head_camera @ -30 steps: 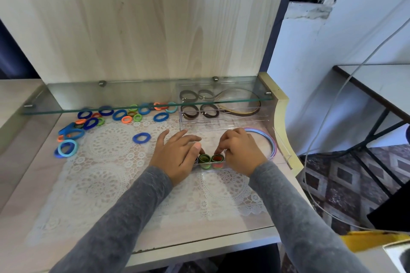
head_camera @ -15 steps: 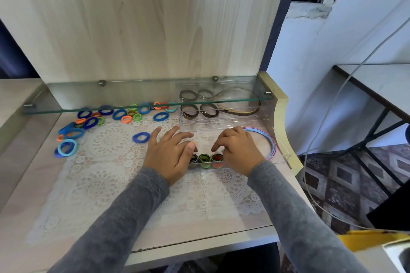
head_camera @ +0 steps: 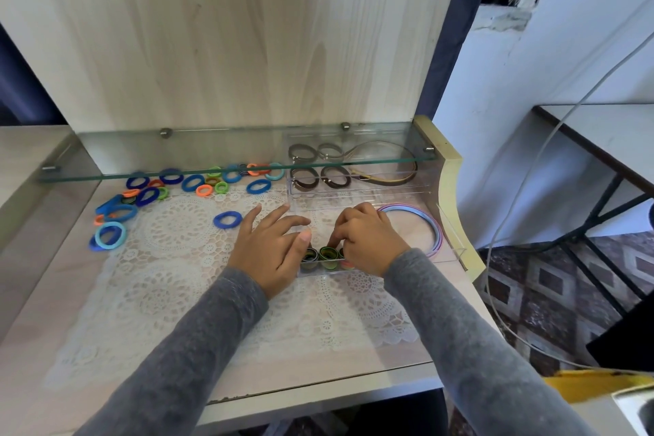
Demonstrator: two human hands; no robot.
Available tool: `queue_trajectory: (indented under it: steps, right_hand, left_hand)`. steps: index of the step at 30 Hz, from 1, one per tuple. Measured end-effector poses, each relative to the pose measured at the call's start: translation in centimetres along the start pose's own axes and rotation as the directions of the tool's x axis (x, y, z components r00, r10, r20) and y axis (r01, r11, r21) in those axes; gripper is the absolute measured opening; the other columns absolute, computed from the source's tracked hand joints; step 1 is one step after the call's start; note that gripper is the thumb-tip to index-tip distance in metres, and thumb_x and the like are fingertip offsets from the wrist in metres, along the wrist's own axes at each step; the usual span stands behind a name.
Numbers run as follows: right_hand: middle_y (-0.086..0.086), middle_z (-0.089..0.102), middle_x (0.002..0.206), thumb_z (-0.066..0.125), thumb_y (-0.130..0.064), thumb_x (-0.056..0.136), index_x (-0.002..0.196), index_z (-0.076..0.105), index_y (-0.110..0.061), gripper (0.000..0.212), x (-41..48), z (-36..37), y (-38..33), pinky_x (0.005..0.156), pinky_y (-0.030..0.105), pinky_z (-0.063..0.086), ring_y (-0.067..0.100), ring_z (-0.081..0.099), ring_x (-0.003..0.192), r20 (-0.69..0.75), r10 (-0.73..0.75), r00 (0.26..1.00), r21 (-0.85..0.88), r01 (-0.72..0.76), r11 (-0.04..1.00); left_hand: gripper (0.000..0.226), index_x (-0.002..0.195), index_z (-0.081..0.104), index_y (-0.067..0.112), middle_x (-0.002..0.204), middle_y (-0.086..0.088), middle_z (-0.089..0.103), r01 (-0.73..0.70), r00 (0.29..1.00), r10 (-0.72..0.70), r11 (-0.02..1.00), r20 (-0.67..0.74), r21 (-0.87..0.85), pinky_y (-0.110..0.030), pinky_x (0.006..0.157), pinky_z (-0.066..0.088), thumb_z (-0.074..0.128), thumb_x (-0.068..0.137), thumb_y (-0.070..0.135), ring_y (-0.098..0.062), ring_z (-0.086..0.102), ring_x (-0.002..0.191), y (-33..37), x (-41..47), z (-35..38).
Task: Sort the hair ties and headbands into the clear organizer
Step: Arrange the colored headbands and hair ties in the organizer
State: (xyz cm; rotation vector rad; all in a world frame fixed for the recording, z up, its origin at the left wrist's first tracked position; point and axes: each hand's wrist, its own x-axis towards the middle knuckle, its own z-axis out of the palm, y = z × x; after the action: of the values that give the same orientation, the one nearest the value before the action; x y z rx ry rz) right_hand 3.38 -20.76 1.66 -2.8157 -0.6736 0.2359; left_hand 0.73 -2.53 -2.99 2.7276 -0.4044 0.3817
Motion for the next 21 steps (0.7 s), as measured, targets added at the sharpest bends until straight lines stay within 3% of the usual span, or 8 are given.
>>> queue_trajectory:
  steps: [9,14,21]
  right_hand:
    - [-0.003,0.053,0.12,0.043,-0.009,0.088,0.109,0.069,-0.028,0.038,0.0,0.0,-0.2,0.098,0.039,0.026,0.021,0.032,0.117,0.016,-0.007,1.0,-0.046,0.008,0.999]
    - [-0.003,0.053,0.122,0.043,-0.008,0.086,0.11,0.068,-0.029,0.04,0.1,-0.1,0.2,0.099,0.041,0.026,0.022,0.032,0.117,0.039,0.004,0.999,-0.029,-0.003,1.0]
    - [-0.007,0.056,0.116,0.039,0.003,0.078,0.096,0.07,-0.03,0.049,-0.1,0.5,2.0,0.099,0.038,0.029,0.016,0.033,0.112,-0.082,0.093,0.992,0.176,-0.077,0.981]
  left_hand:
    - [0.096,0.1,0.074,0.031,0.128,0.018,0.058,-0.029,0.999,0.029,1.0,0.015,0.003,-0.047,0.116,0.01,-0.015,0.086,0.064,-0.014,0.036,0.137,-0.4,0.1,0.1]
    - [0.077,0.103,0.073,0.032,0.131,0.018,0.056,-0.017,0.999,0.016,0.999,0.041,0.028,-0.046,0.116,0.008,0.0,0.09,0.054,-0.014,0.034,0.138,-0.5,0.4,0.1]
    - [0.063,0.106,0.069,0.034,0.136,0.016,0.052,-0.019,1.0,0.019,0.999,-0.012,-0.025,-0.043,0.115,0.012,0.008,0.094,0.048,-0.013,0.032,0.139,-1.1,-0.6,0.4]
